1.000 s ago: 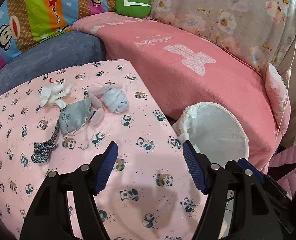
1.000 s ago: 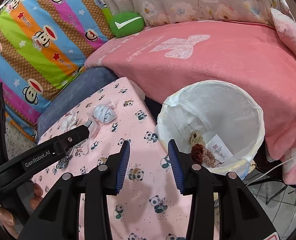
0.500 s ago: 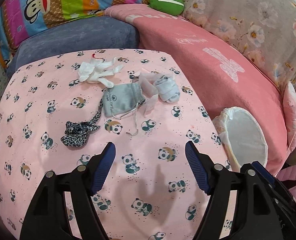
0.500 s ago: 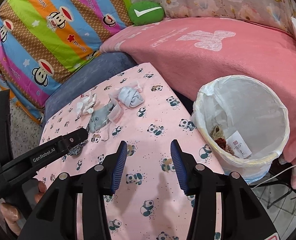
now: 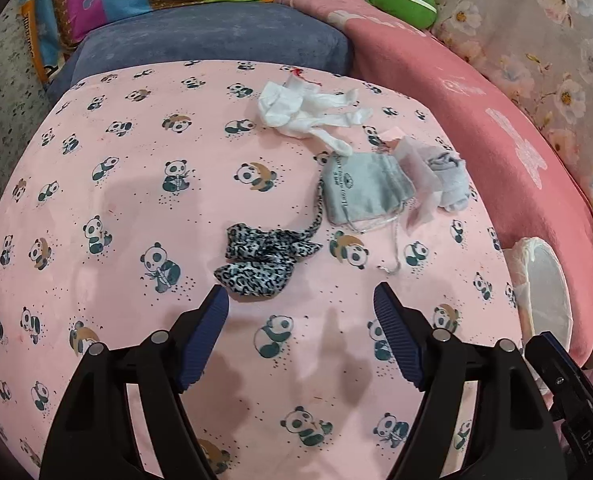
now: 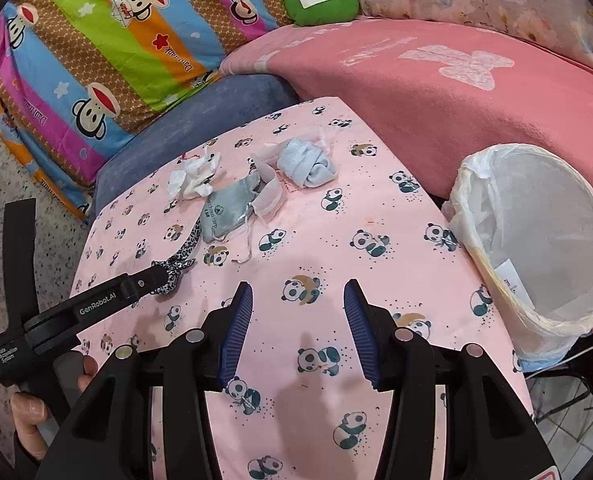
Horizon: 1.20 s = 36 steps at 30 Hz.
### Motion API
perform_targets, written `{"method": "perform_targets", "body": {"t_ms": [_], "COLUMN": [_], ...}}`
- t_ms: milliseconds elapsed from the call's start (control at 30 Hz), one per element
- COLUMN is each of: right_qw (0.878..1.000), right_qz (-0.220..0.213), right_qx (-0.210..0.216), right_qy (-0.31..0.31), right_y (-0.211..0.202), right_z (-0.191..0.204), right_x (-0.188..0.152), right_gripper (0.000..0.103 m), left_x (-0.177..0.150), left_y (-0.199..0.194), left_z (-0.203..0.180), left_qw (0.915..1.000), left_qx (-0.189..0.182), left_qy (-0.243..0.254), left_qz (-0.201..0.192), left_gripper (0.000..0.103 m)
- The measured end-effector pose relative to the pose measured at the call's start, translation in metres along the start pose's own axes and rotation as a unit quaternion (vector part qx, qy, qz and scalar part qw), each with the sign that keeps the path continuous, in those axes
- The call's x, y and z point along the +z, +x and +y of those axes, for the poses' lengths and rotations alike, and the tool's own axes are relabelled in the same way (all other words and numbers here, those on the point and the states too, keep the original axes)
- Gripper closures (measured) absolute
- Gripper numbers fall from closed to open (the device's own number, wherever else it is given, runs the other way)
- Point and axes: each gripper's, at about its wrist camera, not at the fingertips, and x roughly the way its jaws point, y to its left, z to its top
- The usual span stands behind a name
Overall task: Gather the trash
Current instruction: 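Grasp the leopard-print scrunchie with the left tool, then grasp the grey drawstring pouch with the right tool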
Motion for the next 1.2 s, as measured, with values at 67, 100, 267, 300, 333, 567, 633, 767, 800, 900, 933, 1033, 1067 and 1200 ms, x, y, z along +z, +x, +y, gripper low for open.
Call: {"method": "perform_targets", "body": {"t_ms": [67, 100, 267, 300, 333, 567, 633, 767, 800, 900, 933, 1033, 1067, 1200], "right_qw": [1.0, 1.0, 1.0, 1.0, 1.0, 0.999, 0.999, 0.999, 0.999, 0.999, 0.999, 0.999, 0.999, 0.999], "right_qz": [0.002, 0.004, 0.015, 0.017, 0.018, 0.022, 0.025, 0.028, 0.029, 0.028, 0.027, 0.035, 0.039, 0.039], "right_qx": [0.002, 0.004, 0.013, 0.014, 0.016, 0.021, 0.023, 0.026, 0.024, 0.02, 0.019, 0.015, 0.014, 0.004], "right_qy": [-0.003, -0.005, -0.006, -0.006, -0.007, -0.016, -0.012, -0.009, -0.009, -0.006, -0.005, -0.001, -0.001, -0.022], "right_y": [0.009, 0.015, 0.042, 0.046, 0.05, 0.089, 0.102, 0.123, 0.128, 0.138, 0.141, 0.154, 0.16, 0.167], "right_z": [0.005, 0.009, 0.022, 0.024, 0.026, 0.043, 0.045, 0.048, 0.048, 0.049, 0.049, 0.046, 0.046, 0.05], "right_x": [0.003, 0.006, 0.019, 0.021, 0.024, 0.048, 0.056, 0.069, 0.073, 0.081, 0.083, 0.088, 0.088, 0.09], "right_gripper": [0.054, 0.054, 0.054, 0.054, 0.054, 0.054, 0.054, 0.059, 0.062, 0.064, 0.064, 0.064, 0.064, 0.071], "left_x": [0.002, 0.004, 0.011, 0.012, 0.013, 0.017, 0.02, 0.024, 0.024, 0.025, 0.025, 0.027, 0.027, 0.029], "left_y": [0.006, 0.009, 0.025, 0.029, 0.031, 0.043, 0.043, 0.042, 0.041, 0.042, 0.042, 0.043, 0.043, 0.045], "left_z": [0.006, 0.008, 0.019, 0.022, 0.025, 0.027, 0.026, 0.024, 0.025, 0.025, 0.025, 0.027, 0.027, 0.027], "left_qw": [1.0, 1.0, 0.9998, 0.9998, 0.9997, 0.9994, 0.9992, 0.9988, 0.9987, 0.9987, 0.9987, 0.9987, 0.9987, 0.9988], "left_qx": [0.002, 0.002, 0.007, 0.005, 0.002, -0.016, -0.025, -0.039, -0.041, -0.041, -0.041, -0.041, -0.041, -0.039], "left_qy": [-0.003, -0.004, -0.003, -0.006, -0.008, -0.002, -0.001, 0.005, 0.006, 0.006, 0.005, 0.002, 0.002, 0.002], "left_qz": [0.005, 0.008, 0.017, 0.02, 0.022, 0.032, 0.032, 0.03, 0.028, 0.029, 0.029, 0.03, 0.031, 0.031], "left_gripper": [0.031, 0.031, 0.031, 0.032, 0.032, 0.047, 0.054, 0.072, 0.077, 0.079, 0.079, 0.079, 0.079, 0.079]}}
